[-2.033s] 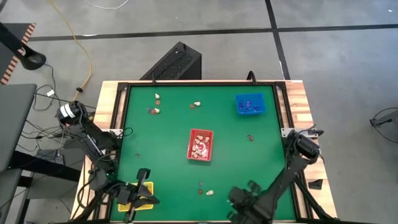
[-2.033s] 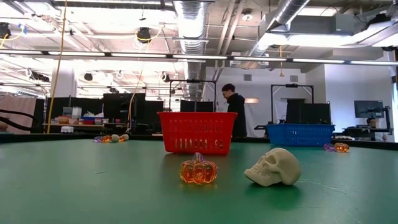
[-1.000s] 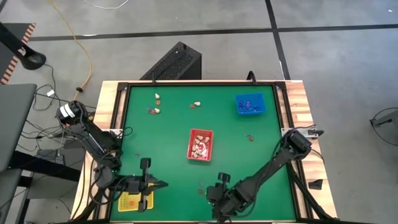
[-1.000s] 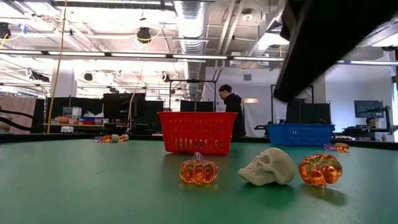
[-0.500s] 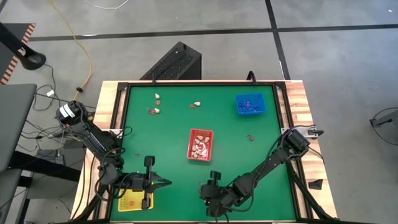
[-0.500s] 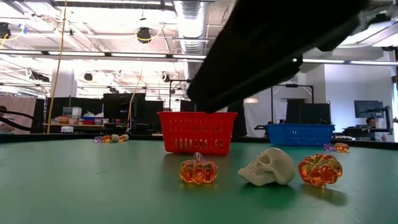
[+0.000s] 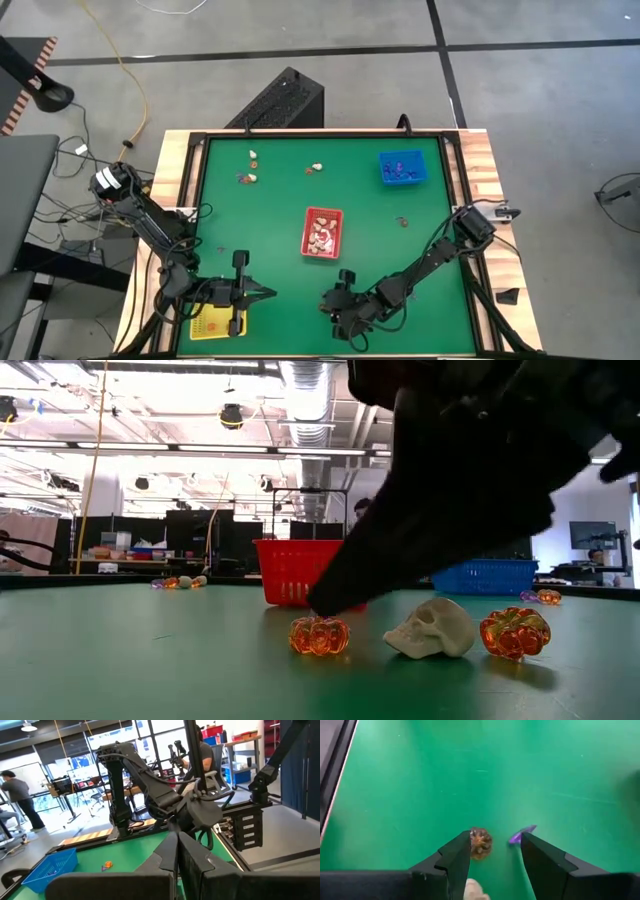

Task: Sort Halloween decoration

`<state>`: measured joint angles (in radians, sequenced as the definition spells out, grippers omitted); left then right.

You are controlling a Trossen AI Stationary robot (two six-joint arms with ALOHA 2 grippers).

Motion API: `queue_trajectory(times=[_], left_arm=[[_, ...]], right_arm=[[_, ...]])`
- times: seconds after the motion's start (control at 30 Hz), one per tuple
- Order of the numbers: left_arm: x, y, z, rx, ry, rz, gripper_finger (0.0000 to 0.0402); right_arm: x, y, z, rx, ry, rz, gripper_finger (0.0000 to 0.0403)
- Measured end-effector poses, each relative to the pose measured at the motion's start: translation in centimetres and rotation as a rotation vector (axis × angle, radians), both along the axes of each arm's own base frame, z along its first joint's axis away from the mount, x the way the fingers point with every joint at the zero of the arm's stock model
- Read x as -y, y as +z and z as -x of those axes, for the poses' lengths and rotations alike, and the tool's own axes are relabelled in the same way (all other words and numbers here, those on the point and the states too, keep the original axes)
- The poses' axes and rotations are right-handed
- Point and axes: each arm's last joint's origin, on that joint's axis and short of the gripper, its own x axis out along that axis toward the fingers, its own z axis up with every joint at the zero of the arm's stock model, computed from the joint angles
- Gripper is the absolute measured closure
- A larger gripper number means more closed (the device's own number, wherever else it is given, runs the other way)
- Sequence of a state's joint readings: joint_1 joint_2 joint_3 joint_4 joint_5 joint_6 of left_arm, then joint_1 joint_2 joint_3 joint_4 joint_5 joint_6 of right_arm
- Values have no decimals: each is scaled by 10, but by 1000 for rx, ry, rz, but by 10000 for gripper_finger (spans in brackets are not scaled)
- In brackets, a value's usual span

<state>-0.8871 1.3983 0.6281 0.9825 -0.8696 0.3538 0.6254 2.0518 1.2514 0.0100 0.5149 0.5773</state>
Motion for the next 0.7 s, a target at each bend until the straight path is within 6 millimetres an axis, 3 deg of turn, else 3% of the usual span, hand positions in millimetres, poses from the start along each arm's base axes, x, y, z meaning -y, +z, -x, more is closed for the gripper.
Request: queue_trajectory(times=[0.7], left_arm=[[0, 0, 0, 0, 0, -1, 401]], right_arm=[[-1, 2, -3, -4, 156, 78, 198]])
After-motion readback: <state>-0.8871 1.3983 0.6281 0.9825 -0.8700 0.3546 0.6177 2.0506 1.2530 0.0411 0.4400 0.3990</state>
